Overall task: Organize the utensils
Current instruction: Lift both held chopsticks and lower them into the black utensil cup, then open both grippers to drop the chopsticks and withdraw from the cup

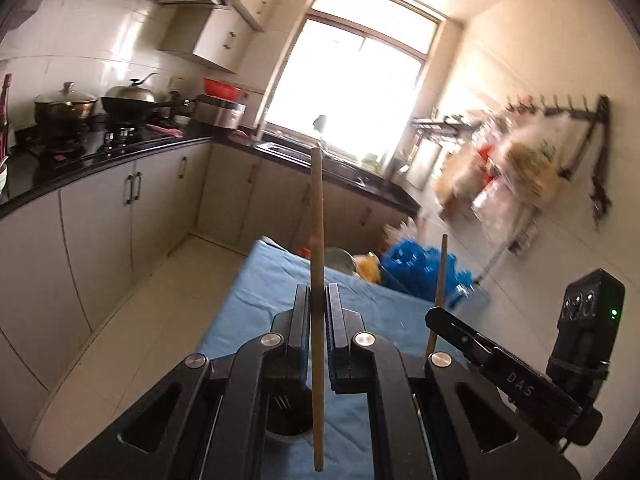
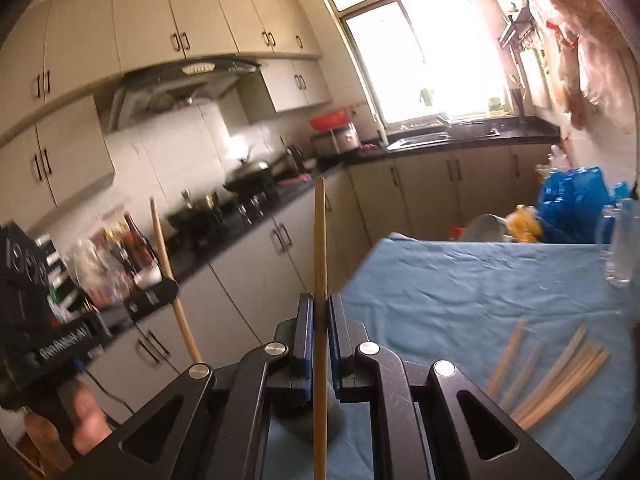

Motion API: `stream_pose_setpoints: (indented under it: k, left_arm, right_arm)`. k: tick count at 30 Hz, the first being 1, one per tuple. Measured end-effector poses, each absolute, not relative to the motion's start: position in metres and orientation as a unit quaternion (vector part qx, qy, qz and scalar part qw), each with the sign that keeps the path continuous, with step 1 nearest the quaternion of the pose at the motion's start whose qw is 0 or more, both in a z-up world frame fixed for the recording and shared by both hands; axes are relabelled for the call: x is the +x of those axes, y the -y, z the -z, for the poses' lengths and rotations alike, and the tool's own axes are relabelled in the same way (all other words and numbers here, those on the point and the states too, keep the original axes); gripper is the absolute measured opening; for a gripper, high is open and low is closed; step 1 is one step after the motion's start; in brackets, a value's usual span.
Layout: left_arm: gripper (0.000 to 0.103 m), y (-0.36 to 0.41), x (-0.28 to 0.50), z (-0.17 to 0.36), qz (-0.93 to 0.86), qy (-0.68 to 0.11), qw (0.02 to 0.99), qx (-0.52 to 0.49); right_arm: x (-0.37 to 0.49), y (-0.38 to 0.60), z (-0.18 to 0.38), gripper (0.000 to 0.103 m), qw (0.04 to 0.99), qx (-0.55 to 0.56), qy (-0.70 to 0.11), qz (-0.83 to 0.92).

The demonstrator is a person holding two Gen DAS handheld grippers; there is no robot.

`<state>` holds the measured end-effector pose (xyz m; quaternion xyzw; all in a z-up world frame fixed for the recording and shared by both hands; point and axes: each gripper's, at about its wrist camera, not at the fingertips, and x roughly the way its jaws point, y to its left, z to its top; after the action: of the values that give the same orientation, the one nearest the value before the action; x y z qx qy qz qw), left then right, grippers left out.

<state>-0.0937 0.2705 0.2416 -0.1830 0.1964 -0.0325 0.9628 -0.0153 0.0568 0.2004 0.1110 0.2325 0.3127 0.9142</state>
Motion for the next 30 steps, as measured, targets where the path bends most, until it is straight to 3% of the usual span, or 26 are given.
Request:
stream_pose_setpoints:
  k: [5, 11, 26, 29, 30]
  left_arm:
    - [0.007, -0.280, -0.063, -0.234, 0.000, -0.173, 0.971, -0.163]
    - [0.007, -0.278, -0.026, -0.201, 0.004, -0.216, 0.962, -0.167]
    - [0.007, -0.277, -0.013, -0.157, -0.009, -0.279, 0.944, -0.178]
    - [0.013, -0.279, -0.021, -0.159, -0.017, -0.278, 0.944, -0.180]
    - [0.021, -0.279, -0.023, -0.161, -0.020, -0.277, 0.944, -0.181]
  right_arm:
    - [0.013, -0.093, -0.205, 0.008, 0.921, 0.129, -0.201, -0.308]
    - [0.039, -0.119, -0.191, 0.008, 0.929, 0.143, -0.185, -0.288]
    - [0.047, -0.133, -0.128, 0.009, 0.922, 0.083, -0.256, -0.277]
    - [0.045, -0.130, -0.129, 0.012, 0.921, 0.088, -0.259, -0.276]
    - [0.044, -0.129, -0.129, 0.018, 0.921, 0.090, -0.260, -0.275]
